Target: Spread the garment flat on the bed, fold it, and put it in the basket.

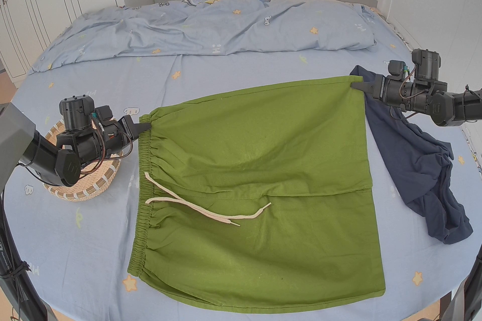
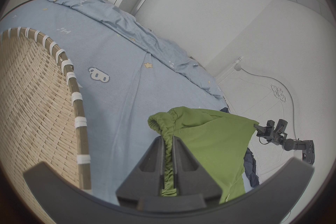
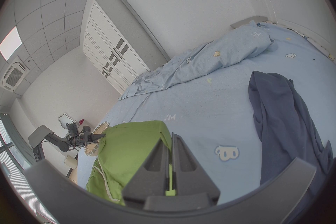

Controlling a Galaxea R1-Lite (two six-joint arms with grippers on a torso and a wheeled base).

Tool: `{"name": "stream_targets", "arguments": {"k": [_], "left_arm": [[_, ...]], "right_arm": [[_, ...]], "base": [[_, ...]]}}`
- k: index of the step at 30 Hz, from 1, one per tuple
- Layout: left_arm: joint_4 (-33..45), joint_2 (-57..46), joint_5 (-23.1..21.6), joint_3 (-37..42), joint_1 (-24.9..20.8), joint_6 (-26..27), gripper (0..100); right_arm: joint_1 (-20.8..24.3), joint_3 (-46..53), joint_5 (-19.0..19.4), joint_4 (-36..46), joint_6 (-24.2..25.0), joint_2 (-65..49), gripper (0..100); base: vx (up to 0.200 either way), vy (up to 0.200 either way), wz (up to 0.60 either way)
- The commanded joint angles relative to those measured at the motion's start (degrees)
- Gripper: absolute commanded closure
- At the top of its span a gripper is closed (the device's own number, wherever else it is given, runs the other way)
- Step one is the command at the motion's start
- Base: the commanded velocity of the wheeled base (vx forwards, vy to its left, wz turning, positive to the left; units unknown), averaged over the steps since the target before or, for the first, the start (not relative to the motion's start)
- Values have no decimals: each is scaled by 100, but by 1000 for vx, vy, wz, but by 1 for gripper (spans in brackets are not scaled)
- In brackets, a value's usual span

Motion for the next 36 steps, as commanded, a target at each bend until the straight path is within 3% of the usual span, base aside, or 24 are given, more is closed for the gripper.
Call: {"name": "stream_targets", "arguments": {"k": [1, 7, 23, 24, 32, 36], "left_arm": [[-144, 225, 24, -63, 23, 5, 100], [-240, 269, 15, -160, 67, 5, 100], [-240, 471, 24, -423, 14, 14, 100], [-249, 462, 24, -423, 5, 14, 0], [-645, 410, 41, -335, -48, 32, 0], [-864, 146, 384, -160, -320, 32, 0]], "right_arm": [[-6, -624, -15, 223, 6, 483, 100], [-15, -1117, -15, 372, 6, 861, 100], [-112, -1143, -68, 416, 15, 1028, 100], [-103, -1152, -85, 425, 23, 1028, 0], [-121, -1134, -103, 407, 41, 1063, 0], [-138, -1038, -112, 434, 67, 931, 0]], "base": [[0, 0, 0], [0, 0, 0], [0, 0, 0], [0, 0, 0], [0, 0, 0], [0, 0, 0]]}}
